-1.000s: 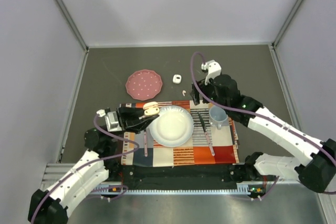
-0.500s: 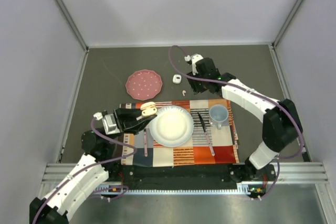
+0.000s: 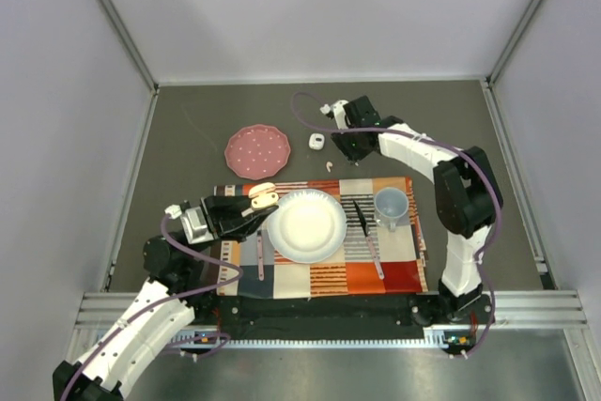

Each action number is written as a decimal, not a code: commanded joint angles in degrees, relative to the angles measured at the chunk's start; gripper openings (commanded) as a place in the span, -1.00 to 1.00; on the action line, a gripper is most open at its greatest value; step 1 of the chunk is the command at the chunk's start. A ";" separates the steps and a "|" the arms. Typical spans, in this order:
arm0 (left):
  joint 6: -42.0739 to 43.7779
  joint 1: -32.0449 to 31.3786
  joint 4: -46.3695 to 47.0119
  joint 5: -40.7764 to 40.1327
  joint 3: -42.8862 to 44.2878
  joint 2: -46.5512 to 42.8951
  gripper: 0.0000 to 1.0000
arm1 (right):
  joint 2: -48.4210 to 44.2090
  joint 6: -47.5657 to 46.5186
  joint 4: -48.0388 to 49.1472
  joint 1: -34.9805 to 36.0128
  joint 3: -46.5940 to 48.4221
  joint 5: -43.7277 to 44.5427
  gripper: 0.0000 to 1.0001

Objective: Insert the wireless bluetooth earbuds into the charging case
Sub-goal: Pick up the right earbud from the center of the board, then insert the right earbud into the right side groove of the charging case.

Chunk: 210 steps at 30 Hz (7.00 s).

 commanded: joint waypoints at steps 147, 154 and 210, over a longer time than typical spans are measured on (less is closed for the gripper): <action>2.38 -0.05 -2.46 -3.92 2.04 0.66 -1.00 | -0.01 17.62 2.55 -2.98 3.20 2.29 -0.87; 2.38 -0.05 -2.11 -4.45 1.69 1.37 -1.00 | -10.11 16.56 8.25 1.14 -3.12 5.89 -0.92; 0.62 -0.05 5.19 -10.87 -1.74 5.59 -1.00 | -44.24 12.35 54.93 42.98 -25.37 15.74 -1.00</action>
